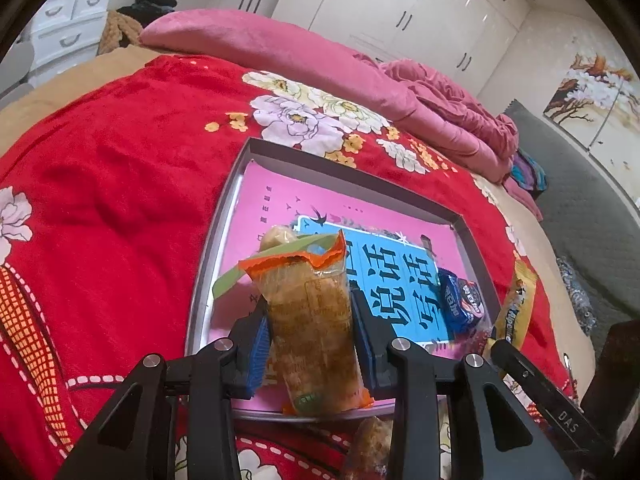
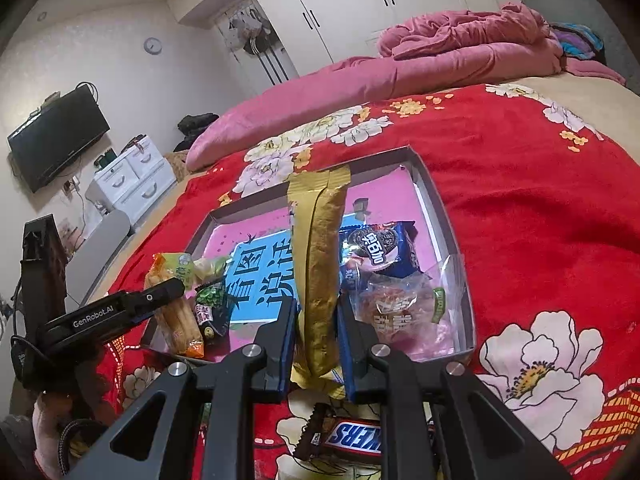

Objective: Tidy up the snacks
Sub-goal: 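Lift both held snacks and carry them over the tray, then lower the gold packet and orange-top bread bag onto the tray, opening both tools, then move both open tools back toward the Snickers bar and remaining snacks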

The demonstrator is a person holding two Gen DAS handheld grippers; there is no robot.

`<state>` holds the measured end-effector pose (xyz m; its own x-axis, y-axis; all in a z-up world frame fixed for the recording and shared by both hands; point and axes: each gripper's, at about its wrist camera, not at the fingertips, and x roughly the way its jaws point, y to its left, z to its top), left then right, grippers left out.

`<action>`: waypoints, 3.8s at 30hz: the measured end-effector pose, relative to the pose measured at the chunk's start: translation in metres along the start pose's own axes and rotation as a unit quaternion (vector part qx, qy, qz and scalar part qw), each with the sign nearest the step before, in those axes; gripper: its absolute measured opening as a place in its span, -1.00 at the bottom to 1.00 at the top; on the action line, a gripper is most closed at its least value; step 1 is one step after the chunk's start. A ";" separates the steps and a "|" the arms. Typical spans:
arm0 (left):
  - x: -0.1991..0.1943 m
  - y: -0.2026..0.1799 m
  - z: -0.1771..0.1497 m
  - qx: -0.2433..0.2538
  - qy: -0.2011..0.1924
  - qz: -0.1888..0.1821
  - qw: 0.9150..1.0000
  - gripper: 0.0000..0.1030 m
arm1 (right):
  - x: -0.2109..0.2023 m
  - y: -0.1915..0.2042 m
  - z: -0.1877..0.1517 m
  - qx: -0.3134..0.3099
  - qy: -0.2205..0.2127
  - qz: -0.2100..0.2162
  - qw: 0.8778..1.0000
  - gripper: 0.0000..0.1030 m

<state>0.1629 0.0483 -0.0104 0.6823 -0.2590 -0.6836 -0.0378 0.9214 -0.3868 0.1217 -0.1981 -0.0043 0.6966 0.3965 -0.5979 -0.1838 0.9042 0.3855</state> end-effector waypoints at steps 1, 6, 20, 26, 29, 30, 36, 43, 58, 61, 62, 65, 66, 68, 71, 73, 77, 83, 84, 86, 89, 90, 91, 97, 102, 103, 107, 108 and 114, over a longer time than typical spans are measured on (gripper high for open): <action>0.001 0.000 0.000 0.001 0.001 0.001 1.000 -0.26 | 0.000 0.000 0.000 0.001 0.000 0.000 1.000 -0.61; 0.003 -0.001 -0.001 0.002 0.006 0.000 1.000 -0.26 | 0.002 -0.001 -0.001 0.000 0.005 -0.003 1.000 -0.61; 0.005 -0.003 -0.002 0.005 0.017 -0.002 1.000 -0.25 | 0.003 -0.003 0.000 -0.009 0.005 -0.017 1.000 -0.55; 0.005 -0.002 -0.004 0.007 0.019 -0.001 1.000 -0.26 | 0.002 -0.003 -0.001 -0.010 0.005 -0.020 1.000 -0.47; 0.005 -0.003 -0.004 0.007 0.020 -0.001 1.000 -0.26 | 0.001 -0.003 0.000 -0.012 0.003 -0.021 1.000 -0.35; 0.005 -0.003 -0.004 0.007 0.021 -0.001 1.000 -0.26 | 0.001 -0.003 0.000 -0.012 0.002 -0.021 1.000 -0.35; 0.006 -0.002 -0.004 0.004 0.024 -0.004 1.000 -0.25 | -0.001 -0.002 0.001 -0.015 0.001 -0.023 1.000 -0.31; 0.007 -0.001 -0.004 0.001 0.028 -0.008 1.000 -0.25 | -0.005 -0.002 0.002 -0.015 -0.007 -0.026 1.000 -0.18; 0.006 0.002 -0.004 -0.006 0.036 -0.009 0.999 -0.07 | -0.007 -0.009 0.004 -0.008 -0.012 -0.037 0.999 -0.08; 0.006 0.002 -0.004 -0.004 0.039 -0.007 0.999 0.02 | -0.008 -0.013 0.003 -0.007 -0.010 -0.051 0.999 -0.07; 0.006 0.002 -0.004 -0.004 0.040 -0.007 0.999 0.05 | -0.008 -0.014 0.003 -0.006 -0.009 -0.056 0.998 -0.07; 0.006 0.002 -0.004 -0.004 0.042 -0.005 0.999 0.11 | -0.007 -0.021 0.004 0.004 -0.008 -0.061 0.998 -0.06; 0.006 0.003 -0.004 -0.004 0.043 -0.005 0.999 0.12 | -0.008 -0.022 0.004 0.006 -0.008 -0.062 0.998 -0.05; 0.005 0.002 -0.004 -0.003 0.044 -0.006 0.999 0.17 | -0.008 -0.024 0.004 0.009 -0.008 -0.067 0.998 -0.02; 0.003 0.001 -0.005 0.001 0.043 -0.006 0.999 0.21 | -0.008 -0.027 0.004 0.014 -0.008 -0.068 0.998 -0.01; 0.001 -0.001 -0.005 0.004 0.041 -0.007 0.999 0.24 | -0.010 -0.028 0.004 0.017 -0.013 -0.068 0.997 -0.01; -0.001 -0.003 -0.004 0.008 0.037 -0.009 0.999 0.31 | -0.014 -0.032 0.006 0.025 -0.021 -0.065 0.997 0.06; -0.007 -0.006 -0.003 0.015 0.028 -0.008 0.999 0.40 | -0.018 -0.034 0.006 0.028 -0.027 -0.067 0.997 0.11; -0.009 -0.007 -0.002 0.015 0.027 -0.011 0.999 0.41 | -0.018 -0.034 0.006 0.029 -0.028 -0.067 0.997 0.11; -0.011 -0.008 -0.001 0.016 0.026 -0.016 0.999 0.43 | -0.019 -0.035 0.007 0.029 -0.029 -0.067 0.997 0.13; -0.015 -0.009 -0.001 0.020 0.022 -0.022 0.999 0.45 | -0.020 -0.036 0.007 0.030 -0.031 -0.069 0.997 0.15; -0.017 -0.010 -0.002 0.021 0.021 -0.024 0.999 0.45 | -0.021 -0.036 0.007 0.030 -0.031 -0.069 0.997 0.16; -0.017 -0.010 -0.001 0.022 0.021 -0.025 0.999 0.46 | -0.021 -0.036 0.007 0.030 -0.032 -0.068 0.997 0.16; -0.022 -0.010 -0.002 0.027 0.017 -0.027 0.999 0.47 | -0.023 -0.036 0.007 0.028 -0.034 -0.067 0.997 0.19; -0.027 -0.013 -0.003 0.035 0.011 -0.027 0.999 0.49 | -0.025 -0.034 0.007 0.021 -0.036 -0.069 0.997 0.19; -0.027 -0.013 -0.004 0.036 0.011 -0.028 0.999 0.49 | -0.025 -0.033 0.007 0.019 -0.037 -0.069 0.997 0.19; -0.032 -0.016 -0.004 0.044 0.003 -0.027 0.999 0.49 | -0.026 -0.032 0.007 0.013 -0.038 -0.072 0.997 0.23; -0.033 -0.016 -0.003 0.047 0.001 -0.026 0.999 0.49 | -0.027 -0.032 0.007 0.013 -0.038 -0.072 0.997 0.24; -0.036 -0.014 -0.003 0.051 -0.007 -0.013 0.999 0.49 | -0.028 -0.032 0.007 0.012 -0.039 -0.071 0.997 0.25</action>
<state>0.1368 0.0443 0.0179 0.6924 -0.2791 -0.6653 0.0539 0.9396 -0.3381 0.1124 -0.2398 0.0049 0.7665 0.2499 -0.5916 -0.0632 0.9460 0.3178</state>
